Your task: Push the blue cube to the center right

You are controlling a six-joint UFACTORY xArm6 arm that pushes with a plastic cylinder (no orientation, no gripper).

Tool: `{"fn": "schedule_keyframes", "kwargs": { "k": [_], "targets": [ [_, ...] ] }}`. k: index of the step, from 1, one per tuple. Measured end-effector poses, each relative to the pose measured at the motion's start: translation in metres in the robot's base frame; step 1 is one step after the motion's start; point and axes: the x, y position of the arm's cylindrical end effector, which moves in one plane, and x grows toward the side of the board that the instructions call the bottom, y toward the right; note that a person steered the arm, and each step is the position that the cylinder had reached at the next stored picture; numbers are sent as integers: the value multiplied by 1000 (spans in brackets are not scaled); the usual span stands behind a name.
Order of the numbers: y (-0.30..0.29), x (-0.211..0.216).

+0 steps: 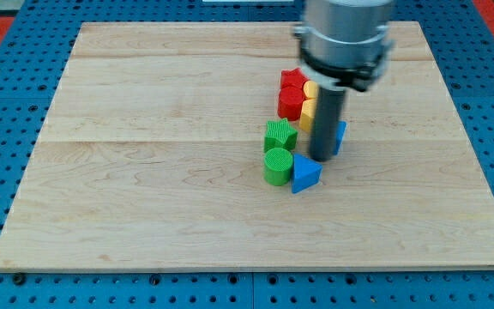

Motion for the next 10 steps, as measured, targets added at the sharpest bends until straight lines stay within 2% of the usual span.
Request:
{"fn": "schedule_keyframes", "kwargs": {
  "k": [1,2,3,4,6,7,8,9,10],
  "targets": [
    [56,-1],
    [5,-13],
    [22,15],
    [-50,8],
    [-49,-43],
    [-28,-50],
    [12,-47],
    [4,-1],
    [15,7]
  ]
}}
